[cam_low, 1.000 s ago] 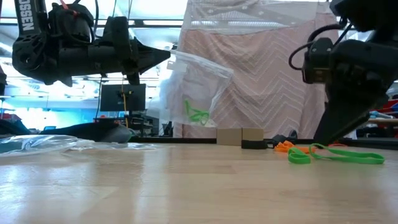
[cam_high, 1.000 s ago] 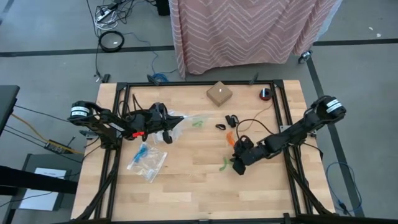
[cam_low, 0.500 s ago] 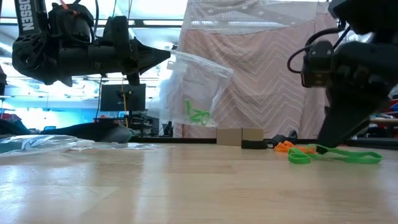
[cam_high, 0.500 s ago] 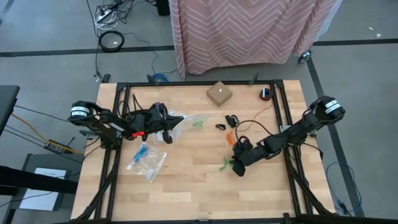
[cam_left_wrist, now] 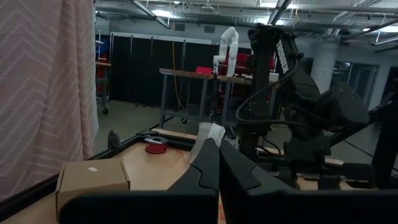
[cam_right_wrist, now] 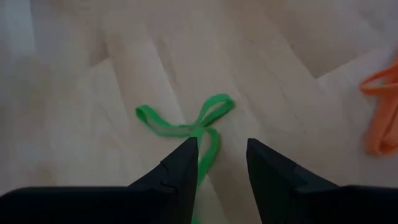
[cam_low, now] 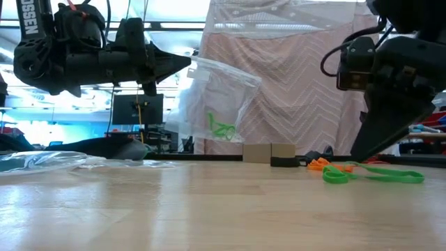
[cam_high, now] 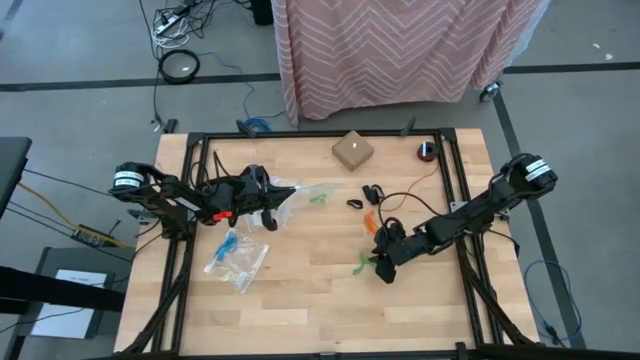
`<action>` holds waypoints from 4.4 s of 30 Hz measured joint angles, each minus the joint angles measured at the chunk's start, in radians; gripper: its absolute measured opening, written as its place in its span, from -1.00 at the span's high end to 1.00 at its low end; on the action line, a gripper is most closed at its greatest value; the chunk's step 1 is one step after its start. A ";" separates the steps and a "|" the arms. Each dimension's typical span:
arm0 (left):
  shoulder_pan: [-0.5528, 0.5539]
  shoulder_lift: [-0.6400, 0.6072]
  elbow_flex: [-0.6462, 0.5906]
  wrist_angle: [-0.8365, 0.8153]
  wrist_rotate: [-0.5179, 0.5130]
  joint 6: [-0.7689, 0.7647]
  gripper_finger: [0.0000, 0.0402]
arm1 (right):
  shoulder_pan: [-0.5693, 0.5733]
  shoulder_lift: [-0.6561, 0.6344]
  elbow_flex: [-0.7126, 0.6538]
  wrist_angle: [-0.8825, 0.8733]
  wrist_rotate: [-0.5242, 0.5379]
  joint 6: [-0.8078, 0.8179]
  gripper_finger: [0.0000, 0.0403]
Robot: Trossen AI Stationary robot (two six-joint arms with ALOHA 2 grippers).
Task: Sort rubber bands
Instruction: Put the green rubber band into the transparent zip bag
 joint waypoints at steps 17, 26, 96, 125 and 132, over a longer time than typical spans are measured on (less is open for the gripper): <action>0.000 0.000 0.000 -0.004 0.000 0.000 0.98 | 0.013 0.003 0.000 0.026 0.021 0.020 0.37; 0.000 0.000 0.000 -0.007 0.000 0.000 0.98 | 0.041 0.003 0.000 0.034 0.048 0.028 0.37; -0.002 0.000 0.056 0.021 0.131 -0.059 0.98 | -0.421 0.070 0.443 0.518 0.070 -1.114 1.00; -0.002 0.001 0.061 0.000 0.091 -0.021 0.98 | -0.383 0.090 0.443 0.570 0.136 -1.149 1.00; -0.002 0.001 0.061 -0.011 0.089 -0.006 0.98 | -0.337 0.090 0.443 0.599 0.185 -1.168 1.00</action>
